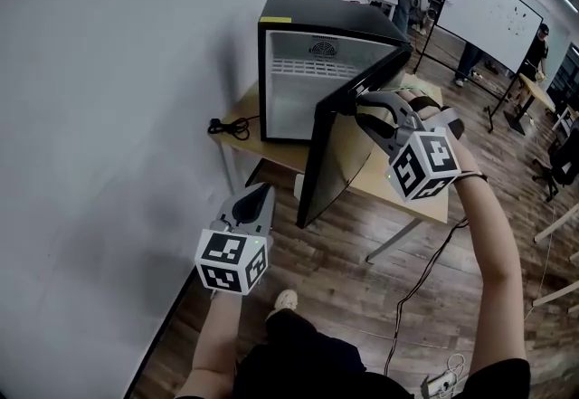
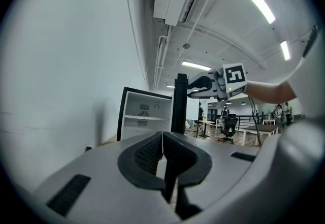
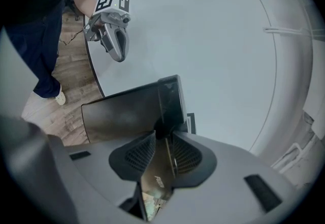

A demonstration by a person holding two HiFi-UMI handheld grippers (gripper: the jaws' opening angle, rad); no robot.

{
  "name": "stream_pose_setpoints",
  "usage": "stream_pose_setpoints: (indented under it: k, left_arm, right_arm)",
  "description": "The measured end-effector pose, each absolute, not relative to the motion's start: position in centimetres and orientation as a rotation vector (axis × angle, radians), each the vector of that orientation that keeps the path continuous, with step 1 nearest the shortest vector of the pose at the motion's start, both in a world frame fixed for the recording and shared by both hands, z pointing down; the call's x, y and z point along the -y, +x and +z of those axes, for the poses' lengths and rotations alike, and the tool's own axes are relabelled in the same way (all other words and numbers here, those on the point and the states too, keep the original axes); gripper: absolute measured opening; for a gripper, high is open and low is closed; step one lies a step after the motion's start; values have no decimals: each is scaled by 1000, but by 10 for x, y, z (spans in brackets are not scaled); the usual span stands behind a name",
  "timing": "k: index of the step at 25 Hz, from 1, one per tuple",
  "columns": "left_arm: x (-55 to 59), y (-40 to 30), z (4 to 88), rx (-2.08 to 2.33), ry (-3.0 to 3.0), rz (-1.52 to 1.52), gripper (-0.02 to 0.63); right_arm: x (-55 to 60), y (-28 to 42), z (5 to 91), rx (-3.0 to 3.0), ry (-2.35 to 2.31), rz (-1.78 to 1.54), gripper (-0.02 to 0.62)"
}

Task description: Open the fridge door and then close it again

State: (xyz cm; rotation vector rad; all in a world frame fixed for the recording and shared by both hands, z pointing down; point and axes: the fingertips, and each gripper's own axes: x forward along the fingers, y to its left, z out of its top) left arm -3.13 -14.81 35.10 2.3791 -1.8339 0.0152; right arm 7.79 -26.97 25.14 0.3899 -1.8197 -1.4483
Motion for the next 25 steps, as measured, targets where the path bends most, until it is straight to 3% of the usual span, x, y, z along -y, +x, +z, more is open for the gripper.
stream_pose_setpoints:
  k: [25]
  left_arm:
    - [260,-122,361,1878,2323,51,8]
  right_arm:
    - [343,-21,252,1733,375,-1461,64]
